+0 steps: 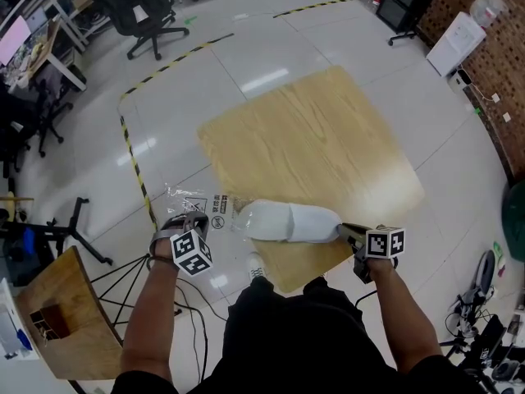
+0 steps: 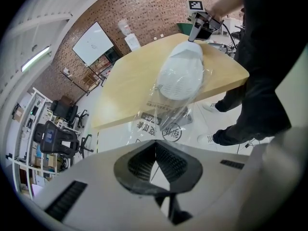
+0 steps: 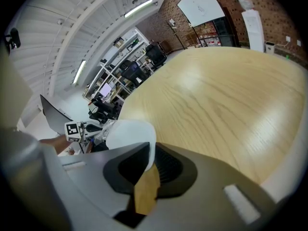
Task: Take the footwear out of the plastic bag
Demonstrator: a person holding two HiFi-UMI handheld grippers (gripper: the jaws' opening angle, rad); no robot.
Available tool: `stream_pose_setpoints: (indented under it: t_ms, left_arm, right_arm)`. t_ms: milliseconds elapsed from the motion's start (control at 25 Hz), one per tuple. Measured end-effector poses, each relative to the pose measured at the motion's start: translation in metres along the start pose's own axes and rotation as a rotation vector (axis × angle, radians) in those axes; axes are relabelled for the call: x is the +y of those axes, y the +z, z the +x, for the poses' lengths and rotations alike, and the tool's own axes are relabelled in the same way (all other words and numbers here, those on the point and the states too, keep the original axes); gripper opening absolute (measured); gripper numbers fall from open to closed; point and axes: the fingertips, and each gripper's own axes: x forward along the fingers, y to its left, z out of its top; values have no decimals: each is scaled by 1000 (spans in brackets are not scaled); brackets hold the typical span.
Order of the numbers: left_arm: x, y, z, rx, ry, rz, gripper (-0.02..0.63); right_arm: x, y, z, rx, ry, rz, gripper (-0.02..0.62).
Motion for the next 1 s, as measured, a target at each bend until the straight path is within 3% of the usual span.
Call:
stream_pose_setpoints:
  t_ms: [440,720,840,1000]
  left_arm:
    - [32,-31,-6,59,64,-25,8]
    - [76,-35,-21,84,174,-38,8]
    - [101,-23,-33,76,226,-45,8]
    - [126,25,-39,0,266,-49,8]
  right_arm:
    - [-2,-2,1,5,-12,-1,41]
    - [-3,-2,2,10,-22,-7,43]
    - [-4,-1,0,8,-21,-11,43]
    - [-4,1,0,-8,-22,-10,43]
